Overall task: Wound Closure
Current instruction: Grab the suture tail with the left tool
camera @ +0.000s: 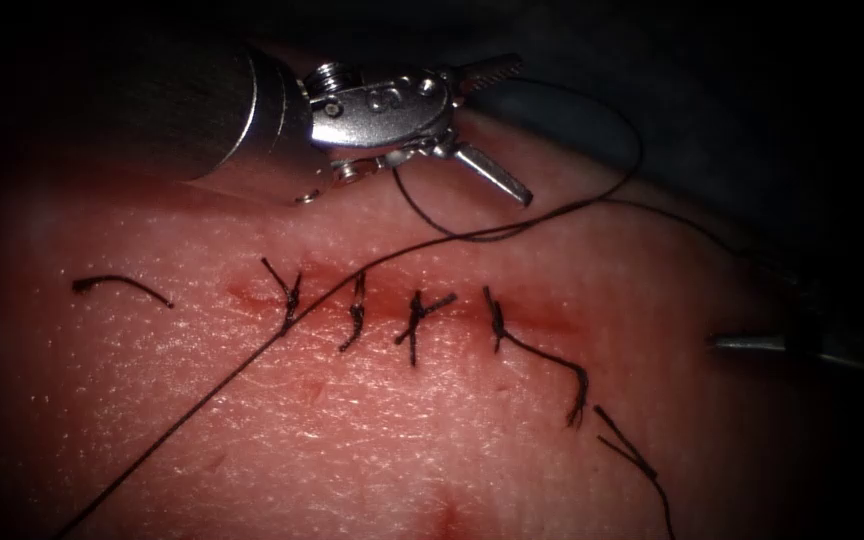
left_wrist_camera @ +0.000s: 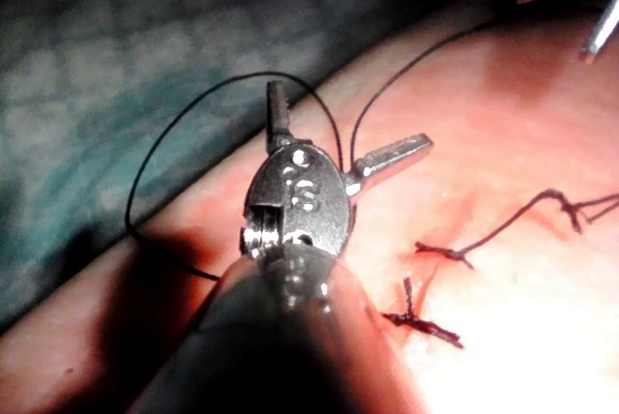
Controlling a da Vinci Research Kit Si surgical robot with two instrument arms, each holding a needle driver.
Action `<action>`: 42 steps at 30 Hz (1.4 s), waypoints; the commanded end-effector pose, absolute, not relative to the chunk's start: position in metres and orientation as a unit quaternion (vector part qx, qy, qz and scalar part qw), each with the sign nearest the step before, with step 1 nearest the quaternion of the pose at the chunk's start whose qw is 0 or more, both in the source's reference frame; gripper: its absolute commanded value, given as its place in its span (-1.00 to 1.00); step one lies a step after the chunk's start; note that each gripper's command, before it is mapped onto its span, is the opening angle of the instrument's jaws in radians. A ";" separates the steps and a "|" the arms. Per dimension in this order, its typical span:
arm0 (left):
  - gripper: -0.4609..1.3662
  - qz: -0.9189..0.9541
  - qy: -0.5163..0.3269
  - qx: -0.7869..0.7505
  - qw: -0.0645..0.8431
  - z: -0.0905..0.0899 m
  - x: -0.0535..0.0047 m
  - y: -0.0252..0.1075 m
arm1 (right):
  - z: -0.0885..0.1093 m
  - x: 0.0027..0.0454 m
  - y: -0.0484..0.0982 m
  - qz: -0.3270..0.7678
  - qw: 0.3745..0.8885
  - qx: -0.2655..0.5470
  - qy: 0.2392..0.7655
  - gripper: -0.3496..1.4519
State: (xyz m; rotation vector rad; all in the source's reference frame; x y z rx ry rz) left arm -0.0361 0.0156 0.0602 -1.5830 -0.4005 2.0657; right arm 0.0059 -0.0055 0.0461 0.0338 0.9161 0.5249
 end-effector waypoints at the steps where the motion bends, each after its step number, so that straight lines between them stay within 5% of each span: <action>1: 0.49 0.762 -0.145 -0.580 0.247 0.060 -0.0360 0.016 | 0.046 0.0058 -0.005 0.248 0.862 0.018 0.442 0.36; 20: 0.35 0.842 0.026 -0.515 0.157 0.055 -0.0349 0.010 | 0.051 0.0083 -0.004 0.204 0.866 0.020 0.456 0.53; 42: 0.54 0.879 0.211 -0.424 -0.051 0.051 -0.0358 0.005 | 0.052 0.0084 -0.004 0.201 0.867 0.018 0.455 0.47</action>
